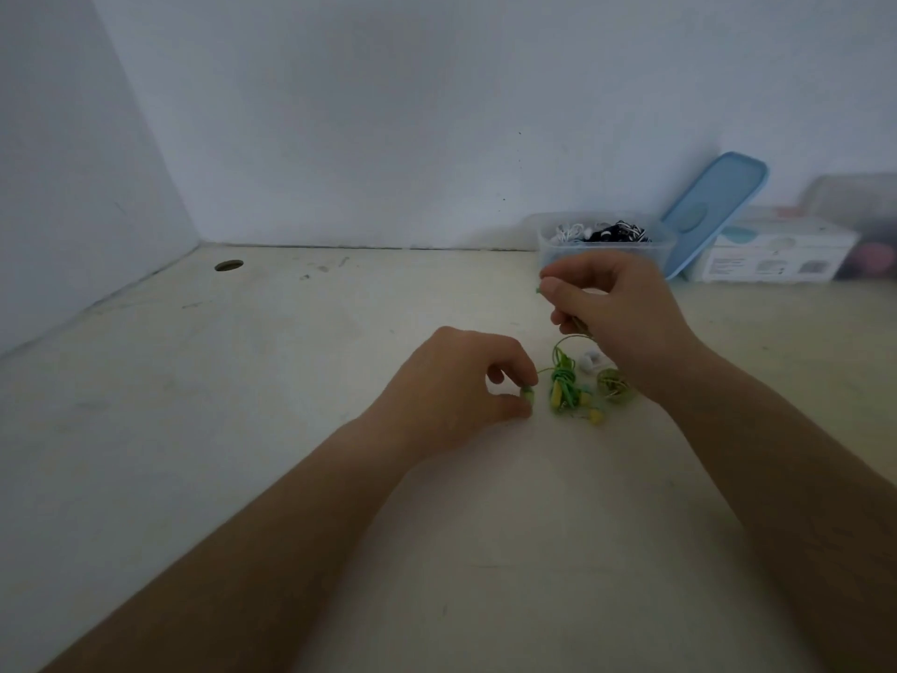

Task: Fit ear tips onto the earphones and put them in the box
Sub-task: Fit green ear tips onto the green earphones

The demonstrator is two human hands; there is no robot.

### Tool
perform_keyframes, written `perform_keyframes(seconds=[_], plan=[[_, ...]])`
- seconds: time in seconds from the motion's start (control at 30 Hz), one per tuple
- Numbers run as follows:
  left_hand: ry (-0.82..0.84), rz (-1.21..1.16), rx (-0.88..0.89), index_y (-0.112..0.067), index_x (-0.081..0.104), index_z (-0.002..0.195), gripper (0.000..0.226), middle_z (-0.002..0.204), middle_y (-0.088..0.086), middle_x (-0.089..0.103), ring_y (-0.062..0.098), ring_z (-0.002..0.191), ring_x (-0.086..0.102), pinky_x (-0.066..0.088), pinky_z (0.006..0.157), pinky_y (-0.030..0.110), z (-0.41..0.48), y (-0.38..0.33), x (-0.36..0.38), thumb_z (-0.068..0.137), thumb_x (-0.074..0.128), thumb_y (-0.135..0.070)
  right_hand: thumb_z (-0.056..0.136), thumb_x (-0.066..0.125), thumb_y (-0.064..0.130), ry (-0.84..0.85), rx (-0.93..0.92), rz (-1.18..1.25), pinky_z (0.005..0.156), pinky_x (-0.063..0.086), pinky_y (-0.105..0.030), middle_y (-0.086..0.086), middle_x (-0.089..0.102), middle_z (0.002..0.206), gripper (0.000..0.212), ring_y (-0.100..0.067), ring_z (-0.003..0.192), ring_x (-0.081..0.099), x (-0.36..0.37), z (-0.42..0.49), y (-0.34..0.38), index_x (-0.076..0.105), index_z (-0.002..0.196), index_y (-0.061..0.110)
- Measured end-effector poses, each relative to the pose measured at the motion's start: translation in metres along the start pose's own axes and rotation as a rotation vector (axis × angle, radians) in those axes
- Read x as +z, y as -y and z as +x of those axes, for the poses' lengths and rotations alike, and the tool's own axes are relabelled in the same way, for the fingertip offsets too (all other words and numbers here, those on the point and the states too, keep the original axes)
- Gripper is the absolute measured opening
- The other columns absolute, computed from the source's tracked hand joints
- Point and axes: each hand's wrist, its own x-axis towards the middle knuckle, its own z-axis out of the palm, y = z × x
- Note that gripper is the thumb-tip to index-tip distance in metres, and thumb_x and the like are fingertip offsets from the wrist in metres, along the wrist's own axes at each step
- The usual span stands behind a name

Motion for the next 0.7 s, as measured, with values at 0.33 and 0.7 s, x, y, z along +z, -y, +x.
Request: perform_keyframes(seconds=[0.33,0.7], plan=[[-0.198,-0.025,-0.16,-0.031,0.076,0.088,0.01,0.086,-0.019,0.072,-0.005,0.077,0.063,0.038,0.068,0.0,0.002,0.03,-0.022,0.086,0.073,-0.021,0.084,0.075,0.004,0.173,-0.018,-0.007,0.072,0.059,-0.024,-0.007,0.075,0.074,0.01,-0.021,0.072,0.073,0.013,-0.008,-0.009,0.075,0.091,0.011],[-0.035,0.034,-0.282,-0.032,0.075,0.1,0.014,0.088,-0.019,0.062,-0.001,0.079,0.055,0.04,0.076,0.017,0.009,0.042,-0.004,0.091,0.065,-0.028,0.084,0.074,0.002,0.208,0.004,-0.019,0.075,0.062,-0.032,-0.007,0.076,0.075,0.01,-0.027,0.076,0.074,0.025,-0.012,-0.011,0.073,0.087,0.011]])
